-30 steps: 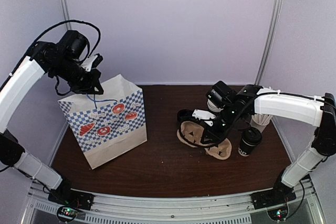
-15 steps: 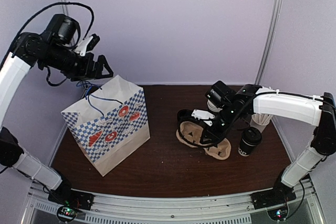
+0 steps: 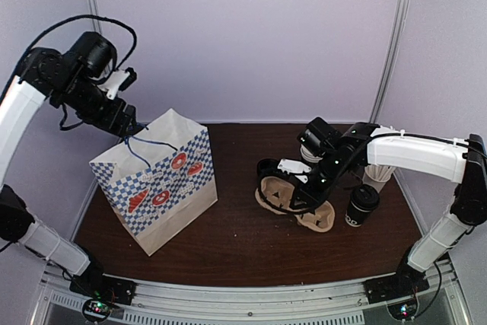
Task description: Pack the takeout coffee
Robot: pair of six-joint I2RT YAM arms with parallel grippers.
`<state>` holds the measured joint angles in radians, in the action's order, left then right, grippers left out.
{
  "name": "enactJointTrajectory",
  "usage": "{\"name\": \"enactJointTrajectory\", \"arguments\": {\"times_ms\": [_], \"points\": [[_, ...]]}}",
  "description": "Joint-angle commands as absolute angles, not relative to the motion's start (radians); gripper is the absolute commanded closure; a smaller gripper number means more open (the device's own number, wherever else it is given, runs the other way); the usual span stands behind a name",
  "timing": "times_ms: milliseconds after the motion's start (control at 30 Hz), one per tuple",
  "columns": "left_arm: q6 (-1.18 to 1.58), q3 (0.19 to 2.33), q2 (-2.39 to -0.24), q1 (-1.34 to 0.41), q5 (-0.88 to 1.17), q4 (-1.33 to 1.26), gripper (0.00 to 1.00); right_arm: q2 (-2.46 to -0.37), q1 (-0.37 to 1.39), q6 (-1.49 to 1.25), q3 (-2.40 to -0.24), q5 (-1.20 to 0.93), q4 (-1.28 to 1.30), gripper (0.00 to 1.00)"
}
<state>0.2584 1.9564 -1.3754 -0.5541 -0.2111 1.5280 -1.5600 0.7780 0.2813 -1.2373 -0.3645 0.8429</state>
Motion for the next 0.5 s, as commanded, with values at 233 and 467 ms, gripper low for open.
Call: {"name": "enactJointTrajectory", "arguments": {"times_ms": [233,467], "points": [[0.136,1.851,-1.483,-0.362,-0.168,1.463,0.39,-1.495,0.773,0.288,-1.246,-0.361,0.854,0.72],[0.08,1.787,-1.506,-0.345,-0.011,1.406,0.56,-1.473,0.773,0.303,-1.256,-0.347,0.873,0.72]]}}
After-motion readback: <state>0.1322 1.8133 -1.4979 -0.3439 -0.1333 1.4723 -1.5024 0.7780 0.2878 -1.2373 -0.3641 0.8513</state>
